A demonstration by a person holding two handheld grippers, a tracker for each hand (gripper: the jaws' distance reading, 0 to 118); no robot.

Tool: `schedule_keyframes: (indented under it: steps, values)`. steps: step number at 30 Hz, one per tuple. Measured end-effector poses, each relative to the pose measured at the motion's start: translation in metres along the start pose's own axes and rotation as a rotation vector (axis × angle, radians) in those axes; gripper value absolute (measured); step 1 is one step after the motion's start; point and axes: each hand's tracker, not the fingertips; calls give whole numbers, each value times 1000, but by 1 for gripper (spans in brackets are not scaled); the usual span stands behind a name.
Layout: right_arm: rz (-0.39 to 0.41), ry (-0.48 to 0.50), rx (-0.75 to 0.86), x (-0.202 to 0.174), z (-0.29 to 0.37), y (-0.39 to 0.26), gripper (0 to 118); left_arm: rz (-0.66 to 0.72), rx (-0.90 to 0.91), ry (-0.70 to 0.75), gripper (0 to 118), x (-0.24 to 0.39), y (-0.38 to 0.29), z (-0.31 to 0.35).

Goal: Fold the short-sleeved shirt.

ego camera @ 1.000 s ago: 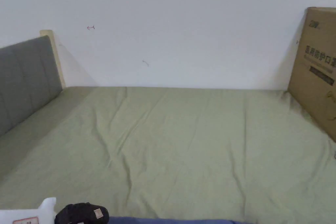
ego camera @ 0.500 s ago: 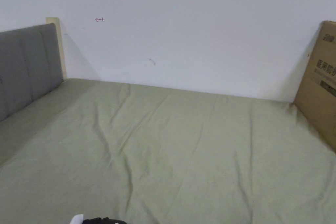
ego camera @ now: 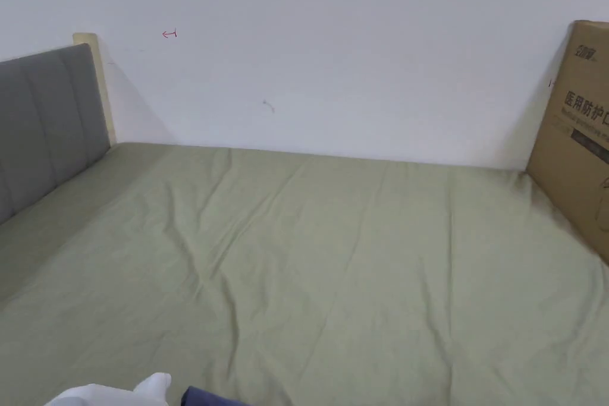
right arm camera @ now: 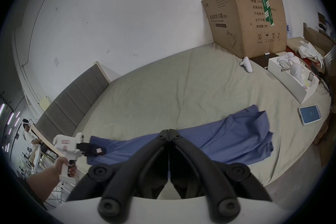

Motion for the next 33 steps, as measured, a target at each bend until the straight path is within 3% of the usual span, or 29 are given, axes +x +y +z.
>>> schedule_keyframes:
  steps: [2,5,6,8,14,15,17,18,19,22,26,29,30,31,33]
  values:
    - [-18,-4,27,6,5,2,0,-92,12,86,3,20,-2,26]
    - [-56,1,35,18,8,3,0,-271,68,426,3,47,-3,58]
    - [-67,-5,34,22,9,3,0,-291,91,520,3,55,-4,64]
    - [-78,-14,31,27,10,3,0,-280,104,577,3,70,-4,67]
    - [-96,-11,37,40,23,1,0,-76,14,82,6,132,-2,15]
    - [-97,-11,37,42,26,1,0,-78,-16,35,13,144,-2,-6]
    - [-96,-15,40,47,31,0,0,-104,-59,6,75,167,-3,-39]
    - [-92,-20,44,49,35,0,0,-108,-79,-12,98,174,-2,-56]
    - [-90,-25,46,50,37,-1,0,-110,-101,-40,104,179,-2,-70]
    - [-98,-37,49,57,45,-1,0,-97,-116,-114,103,189,-4,-91]
    - [-91,-50,58,62,52,-3,0,-58,-9,-211,103,191,-4,-59]
    - [-79,-54,62,62,52,-3,0,-130,79,-100,102,192,-8,-30]
    - [-81,-48,61,62,51,-3,0,-172,92,-32,96,193,-10,-25]
    - [-86,-41,58,62,50,-3,0,-217,101,19,71,194,-15,-25]
    - [-100,-28,52,61,47,-3,0,-295,103,133,4,197,-22,-35]
